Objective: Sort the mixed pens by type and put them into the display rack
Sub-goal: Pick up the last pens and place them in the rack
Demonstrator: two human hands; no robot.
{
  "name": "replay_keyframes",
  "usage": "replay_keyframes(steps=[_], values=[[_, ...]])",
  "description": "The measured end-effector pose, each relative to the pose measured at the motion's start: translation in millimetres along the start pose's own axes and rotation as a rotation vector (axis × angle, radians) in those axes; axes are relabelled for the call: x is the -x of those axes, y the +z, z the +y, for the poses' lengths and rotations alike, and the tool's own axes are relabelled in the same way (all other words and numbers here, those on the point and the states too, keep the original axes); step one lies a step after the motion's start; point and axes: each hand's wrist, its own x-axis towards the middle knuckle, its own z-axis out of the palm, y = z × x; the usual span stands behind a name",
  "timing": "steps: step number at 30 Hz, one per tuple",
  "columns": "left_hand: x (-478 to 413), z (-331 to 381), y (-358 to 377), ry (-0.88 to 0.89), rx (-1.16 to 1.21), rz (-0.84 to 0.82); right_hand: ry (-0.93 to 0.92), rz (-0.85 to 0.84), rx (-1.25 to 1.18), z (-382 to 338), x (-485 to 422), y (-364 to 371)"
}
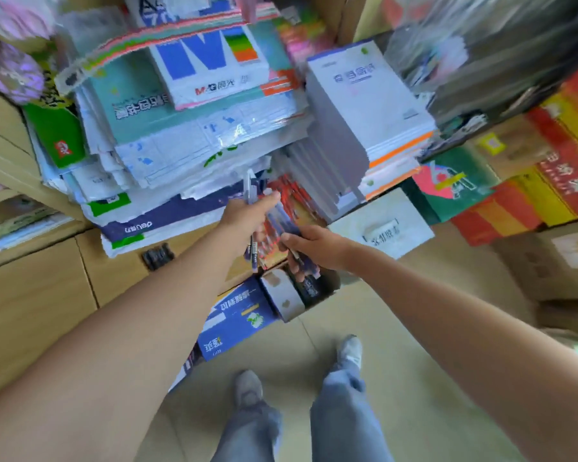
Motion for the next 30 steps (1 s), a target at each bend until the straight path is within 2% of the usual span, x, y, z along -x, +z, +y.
replay_keyframes(steps=[5, 16, 19, 23, 30], values=[[7, 35, 104, 0.05, -0.066, -0.145, 0.005, 0.031, -0.072, 31, 59, -77], [-2, 109, 341, 0.135, -0.162, -0.274, 0.029, 0.254, -0.165, 105, 149, -273], [-12, 130, 378, 0.162, -0.217, -0.308, 0.08, 0.311, 0.012, 113, 153, -318], [-41, 157, 405, 0.194, -0.299, -0.336, 0.119, 0.257, 0.206, 116, 138, -375], [-99, 212, 431, 0.275, -0.416, -0.346, 0.145, 0.216, 0.034, 98, 94, -451]])
